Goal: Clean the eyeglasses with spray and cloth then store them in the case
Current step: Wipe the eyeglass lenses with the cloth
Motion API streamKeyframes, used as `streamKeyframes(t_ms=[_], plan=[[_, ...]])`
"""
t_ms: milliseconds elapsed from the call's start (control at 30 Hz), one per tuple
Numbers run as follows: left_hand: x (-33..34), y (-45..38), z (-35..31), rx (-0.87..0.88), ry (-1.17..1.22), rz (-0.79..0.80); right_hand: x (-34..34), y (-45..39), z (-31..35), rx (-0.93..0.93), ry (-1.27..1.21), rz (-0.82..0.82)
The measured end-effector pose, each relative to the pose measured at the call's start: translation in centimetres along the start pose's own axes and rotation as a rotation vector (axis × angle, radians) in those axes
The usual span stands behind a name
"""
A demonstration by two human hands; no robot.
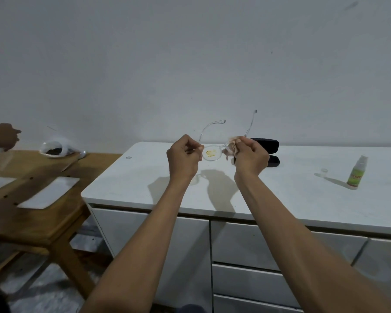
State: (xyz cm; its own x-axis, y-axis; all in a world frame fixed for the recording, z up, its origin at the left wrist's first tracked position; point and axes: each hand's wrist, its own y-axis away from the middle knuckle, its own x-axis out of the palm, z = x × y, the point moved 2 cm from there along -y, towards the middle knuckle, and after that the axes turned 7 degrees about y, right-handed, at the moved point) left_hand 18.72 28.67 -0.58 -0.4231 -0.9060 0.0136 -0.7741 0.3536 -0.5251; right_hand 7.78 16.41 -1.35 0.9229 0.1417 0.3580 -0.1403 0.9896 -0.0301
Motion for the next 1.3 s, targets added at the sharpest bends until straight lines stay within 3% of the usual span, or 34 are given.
streamKeyframes(t_ms=[100, 400, 733, 1300], plan=[[0.5, -0.2, -0.4, 0.027, -0.011, -0.019, 0.6, -0.6, 0.1, 0.005, 0.057, 0.050], [-0.8, -0.8, 1.9, -0.096, -0.065, -0.009, -1.8, -1.7, -0.7, -0.095, 0.487, 0.467], [-1.4, -0.6, 1.9, -0.091, -0.086, 0.004, -2.8, -1.3, -1.2, -0.261, 0.544, 0.501], [-1.8, -0.1, 3.1, -0.101, -0.116, -0.071, -2.9, -0.6, -2.2, -0.280, 0.570, 0.471]])
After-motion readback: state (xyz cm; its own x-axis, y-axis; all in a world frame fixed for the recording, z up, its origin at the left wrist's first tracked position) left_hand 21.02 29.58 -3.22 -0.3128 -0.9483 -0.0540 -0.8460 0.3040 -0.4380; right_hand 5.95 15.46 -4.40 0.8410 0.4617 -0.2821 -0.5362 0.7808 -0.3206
